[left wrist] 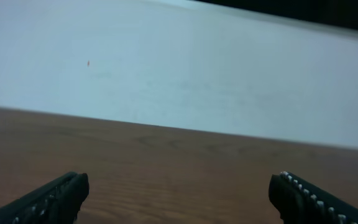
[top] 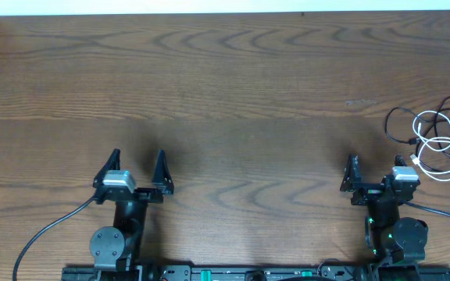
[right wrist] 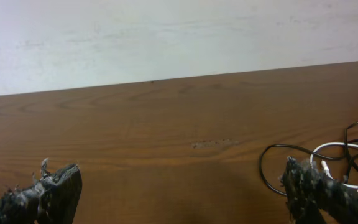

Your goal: Untangle cables

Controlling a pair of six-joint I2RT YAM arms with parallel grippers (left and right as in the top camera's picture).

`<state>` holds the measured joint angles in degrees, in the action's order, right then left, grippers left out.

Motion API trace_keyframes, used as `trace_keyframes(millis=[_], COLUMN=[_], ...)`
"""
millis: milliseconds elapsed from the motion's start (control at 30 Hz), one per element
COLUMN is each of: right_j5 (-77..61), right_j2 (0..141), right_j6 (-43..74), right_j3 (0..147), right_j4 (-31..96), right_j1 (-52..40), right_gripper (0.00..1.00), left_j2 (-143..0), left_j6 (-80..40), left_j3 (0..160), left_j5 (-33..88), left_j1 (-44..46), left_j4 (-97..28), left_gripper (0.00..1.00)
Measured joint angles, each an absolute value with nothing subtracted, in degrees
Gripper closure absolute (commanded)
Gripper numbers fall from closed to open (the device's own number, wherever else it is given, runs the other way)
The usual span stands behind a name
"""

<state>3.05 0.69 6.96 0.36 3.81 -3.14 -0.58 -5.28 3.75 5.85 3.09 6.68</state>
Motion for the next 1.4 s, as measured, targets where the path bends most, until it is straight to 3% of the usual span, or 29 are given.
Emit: trace_keyframes(millis=[200, 367, 1400], right_j5=[3.0, 3.0, 3.0], right_j2=[0.7, 0.7, 0.7], right_j6=[7.0, 7.0, 7.0], right_j3=[0.4, 0.4, 0.4], right_j4=[3.8, 3.8, 3.8], right_j1=[-3.1, -3.1, -3.1], right_gripper=[0.01, 0.01, 0.01], left_j2=[-0.6, -0.7, -0.6], left_j6=[2.0, 3.7, 4.6], left_j3=[1.5, 0.4, 0.8], left_j5=[7.5, 7.6, 7.2], left_j1=[3.1, 3.1, 2.4], left_j4=[7.3, 0.2, -0.8], left_gripper=[0.03, 0.03, 0.03])
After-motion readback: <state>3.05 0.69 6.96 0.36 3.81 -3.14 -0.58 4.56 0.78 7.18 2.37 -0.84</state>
